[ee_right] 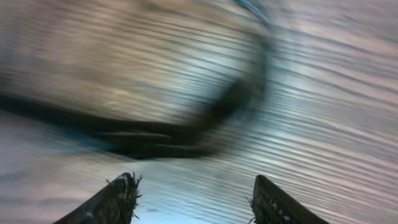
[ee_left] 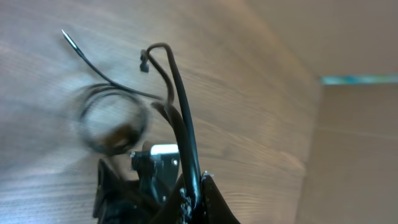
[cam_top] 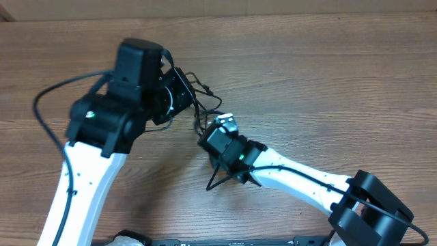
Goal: Untangle cables
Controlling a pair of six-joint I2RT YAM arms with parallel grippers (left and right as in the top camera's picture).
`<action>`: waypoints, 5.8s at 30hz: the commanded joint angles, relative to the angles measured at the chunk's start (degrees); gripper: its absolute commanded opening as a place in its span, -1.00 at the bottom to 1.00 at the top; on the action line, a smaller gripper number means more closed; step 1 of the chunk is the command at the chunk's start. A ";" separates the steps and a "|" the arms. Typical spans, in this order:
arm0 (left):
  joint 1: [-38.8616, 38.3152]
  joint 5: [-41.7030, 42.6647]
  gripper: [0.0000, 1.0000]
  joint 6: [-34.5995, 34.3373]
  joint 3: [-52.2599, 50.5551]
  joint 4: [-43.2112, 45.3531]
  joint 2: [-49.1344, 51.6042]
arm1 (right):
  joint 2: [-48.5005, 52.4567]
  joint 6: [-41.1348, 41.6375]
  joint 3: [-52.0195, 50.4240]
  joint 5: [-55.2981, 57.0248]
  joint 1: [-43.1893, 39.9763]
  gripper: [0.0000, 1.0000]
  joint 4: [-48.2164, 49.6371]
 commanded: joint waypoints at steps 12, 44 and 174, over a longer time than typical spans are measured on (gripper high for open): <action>12.26 4.17 -0.91 9.49 6.25 -6.32 -1.86 | -0.13 10.40 0.13 1.44 -20.41 0.04 -14.95; 8.24 5.57 -0.92 13.44 -3.74 -3.74 -0.13 | -0.15 9.46 0.13 -31.91 -41.46 0.11 -12.92; 0.63 -11.37 -0.92 4.39 -6.69 -7.91 4.96 | -12.37 24.59 3.26 -37.90 -22.88 -0.93 0.66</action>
